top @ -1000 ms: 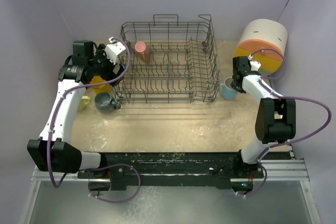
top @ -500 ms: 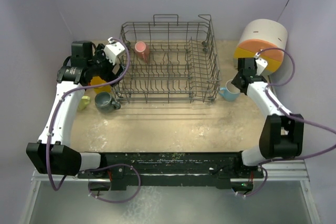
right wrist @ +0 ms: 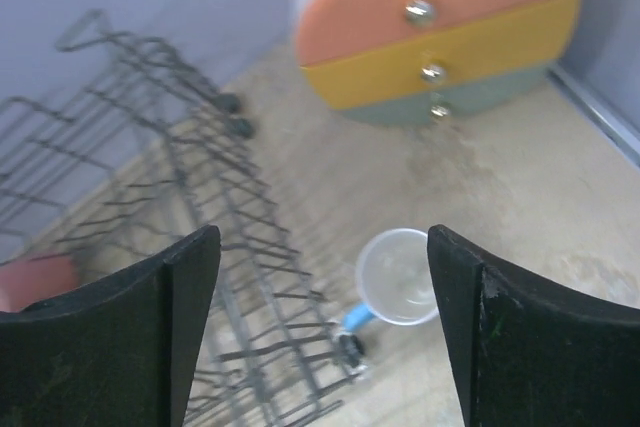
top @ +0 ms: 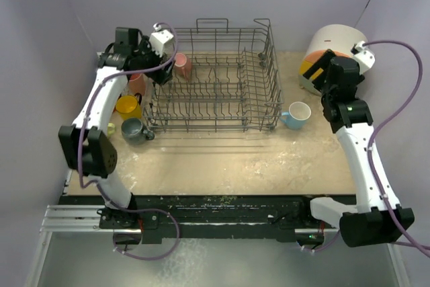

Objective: Unload the cups from the dish rack

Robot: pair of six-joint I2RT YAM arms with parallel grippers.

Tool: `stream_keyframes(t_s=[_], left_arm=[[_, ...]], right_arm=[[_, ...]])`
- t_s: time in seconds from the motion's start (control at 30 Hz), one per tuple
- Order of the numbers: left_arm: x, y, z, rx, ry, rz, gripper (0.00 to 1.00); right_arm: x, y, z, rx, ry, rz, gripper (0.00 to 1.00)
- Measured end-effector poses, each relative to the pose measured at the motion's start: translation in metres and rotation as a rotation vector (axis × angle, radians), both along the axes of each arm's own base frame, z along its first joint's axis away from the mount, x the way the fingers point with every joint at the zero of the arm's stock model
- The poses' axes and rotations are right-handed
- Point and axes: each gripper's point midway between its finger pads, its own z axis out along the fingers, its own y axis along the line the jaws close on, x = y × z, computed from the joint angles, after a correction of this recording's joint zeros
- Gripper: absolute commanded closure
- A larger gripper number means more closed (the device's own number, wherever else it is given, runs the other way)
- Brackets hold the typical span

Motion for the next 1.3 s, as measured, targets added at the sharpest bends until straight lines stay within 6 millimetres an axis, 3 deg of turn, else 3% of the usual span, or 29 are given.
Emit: stream_keyframes(t_s=[0.07, 0.13, 0.33, 0.43, 0.57, 0.7, 0.93, 1.1, 1.3], left_arm=[[0.027, -0.011, -0.003, -0.006, 0.004, -0.003, 0.01], [0.064, -0.022, -0.009, -0.008, -0.009, 0.004, 0.01], [0.132, -0.049, -0.049, 0.044, -0.016, 0.016, 0.01], [0.152, -0.051, -0.071, 0.062, -0.009, 0.035, 0.01], [0.161, -0.047, -0.098, 0.073, 0.025, 0.069, 0.01], [0.165, -0.045, -0.109, 0.084, 0.033, 0.085, 0.0], [0.17, -0.042, -0.113, 0.109, 0.016, 0.107, 0.09], [0.169, -0.044, -0.112, 0.106, 0.016, 0.103, 0.01], [0.181, -0.047, -0.11, 0.085, 0.0, 0.106, 0.01]], right_arm=[[0.001, 0.016, 0.028, -0.004, -0.065, 0.047, 0.1], [0.003, 0.036, 0.041, -0.008, -0.093, 0.107, 0.09], [0.01, 0.082, 0.02, -0.036, -0.039, 0.245, 0.08], [0.011, 0.098, 0.008, -0.057, -0.01, 0.295, 0.07], [0.015, 0.128, -0.002, -0.085, 0.007, 0.371, 0.07], [0.02, 0.148, -0.013, -0.106, 0.028, 0.418, 0.08], [0.026, 0.153, -0.01, -0.113, 0.004, 0.431, 0.1], [0.03, 0.159, -0.007, -0.1, -0.018, 0.449, 0.13], [0.031, 0.163, -0.012, -0.094, -0.02, 0.47, 0.17]])
